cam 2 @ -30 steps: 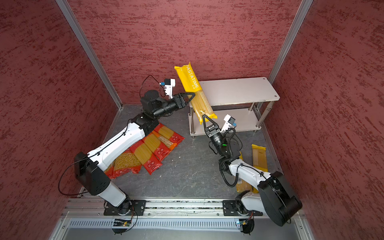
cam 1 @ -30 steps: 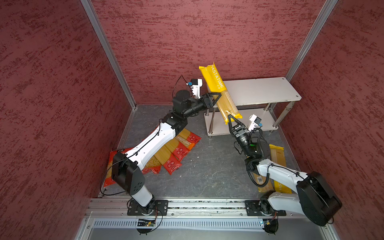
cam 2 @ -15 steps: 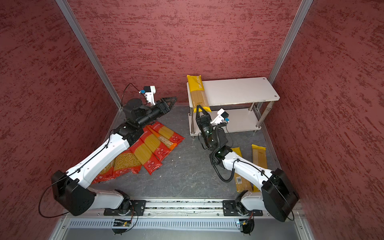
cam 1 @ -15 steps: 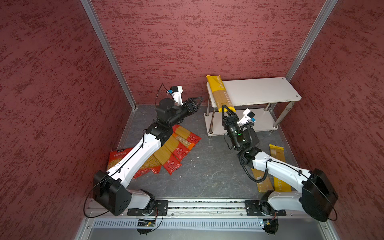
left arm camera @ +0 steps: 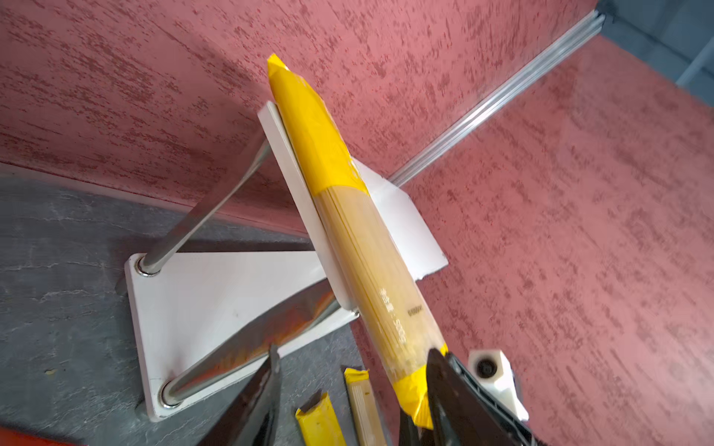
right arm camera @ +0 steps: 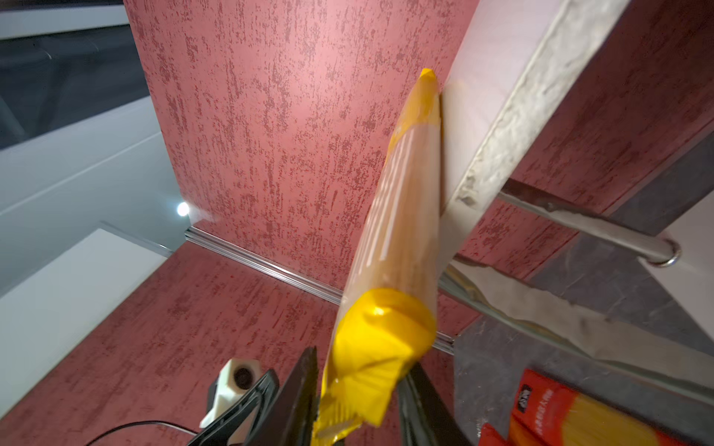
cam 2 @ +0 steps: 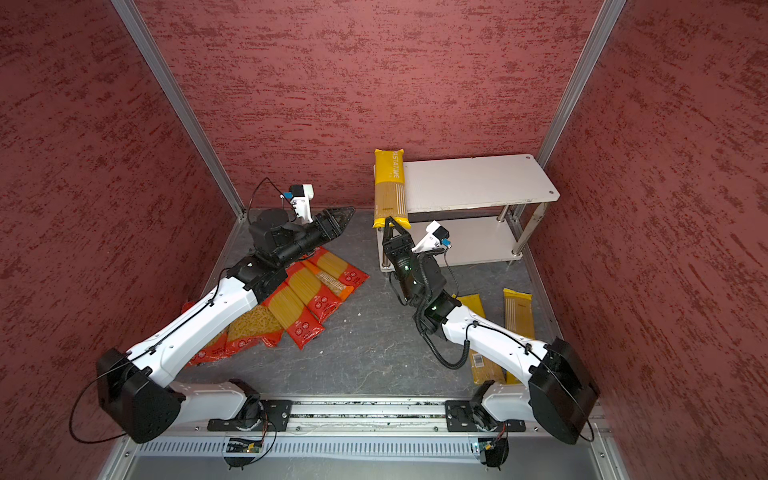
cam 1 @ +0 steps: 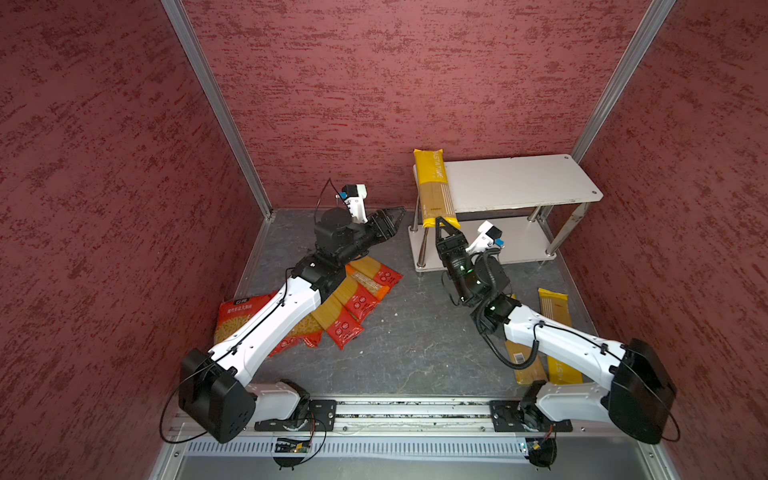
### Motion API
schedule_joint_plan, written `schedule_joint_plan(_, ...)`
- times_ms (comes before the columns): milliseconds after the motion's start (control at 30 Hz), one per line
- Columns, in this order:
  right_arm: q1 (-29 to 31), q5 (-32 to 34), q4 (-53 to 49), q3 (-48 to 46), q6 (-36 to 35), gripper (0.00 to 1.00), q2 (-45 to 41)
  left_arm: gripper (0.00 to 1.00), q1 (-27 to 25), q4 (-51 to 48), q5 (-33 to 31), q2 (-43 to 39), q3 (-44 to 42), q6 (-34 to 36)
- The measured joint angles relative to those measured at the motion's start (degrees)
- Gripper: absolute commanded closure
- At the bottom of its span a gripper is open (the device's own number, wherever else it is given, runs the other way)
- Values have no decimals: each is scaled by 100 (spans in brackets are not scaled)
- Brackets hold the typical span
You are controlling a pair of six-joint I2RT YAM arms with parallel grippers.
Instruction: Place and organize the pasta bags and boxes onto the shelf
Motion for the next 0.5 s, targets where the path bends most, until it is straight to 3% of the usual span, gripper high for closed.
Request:
schedule_joint_plan(200, -387, -179, -278, 4, -214, 84, -142, 41, -573, -170, -361, -282, -354, 313)
schedule_joint_plan(500, -610, -387, -522, 85, -452, 82, -170, 41, -706, -304, -798, -568, -564, 529)
